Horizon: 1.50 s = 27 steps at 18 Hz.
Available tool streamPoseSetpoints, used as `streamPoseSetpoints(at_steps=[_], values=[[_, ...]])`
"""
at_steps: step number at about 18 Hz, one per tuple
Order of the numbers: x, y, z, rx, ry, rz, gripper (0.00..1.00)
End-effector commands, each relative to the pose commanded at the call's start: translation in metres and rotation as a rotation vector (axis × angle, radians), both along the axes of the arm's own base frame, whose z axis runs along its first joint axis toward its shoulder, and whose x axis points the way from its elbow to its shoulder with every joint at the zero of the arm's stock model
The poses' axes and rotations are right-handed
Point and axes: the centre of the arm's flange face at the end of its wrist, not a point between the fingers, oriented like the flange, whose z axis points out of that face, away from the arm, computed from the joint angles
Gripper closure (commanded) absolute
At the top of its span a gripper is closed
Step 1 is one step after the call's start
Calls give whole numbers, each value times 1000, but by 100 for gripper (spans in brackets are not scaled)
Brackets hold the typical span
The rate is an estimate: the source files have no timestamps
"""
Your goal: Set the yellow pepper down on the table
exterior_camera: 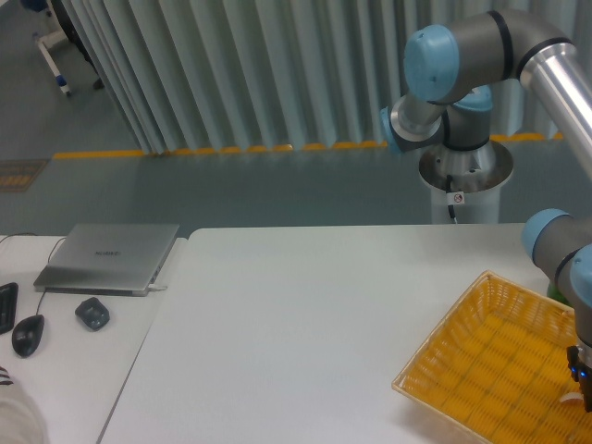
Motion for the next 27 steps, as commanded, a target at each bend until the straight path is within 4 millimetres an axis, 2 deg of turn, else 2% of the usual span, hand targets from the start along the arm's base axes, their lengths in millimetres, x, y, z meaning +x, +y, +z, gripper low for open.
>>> streamPoseSetpoints(at_steps=[16,17,18,21,23,24,27], values=[[-9,-1,-17,-14,34,2,1],[-9,-1,-17,-14,34,1,11],[-9,-2,-18,-15,33,1,16],[-8,-2,-19,-16,31,1,49],[-8,-2,-19,-17,30,2,62],[-7,-3,-17,-16,31,2,67],[-4,-5,-11,-12,32,5,68]])
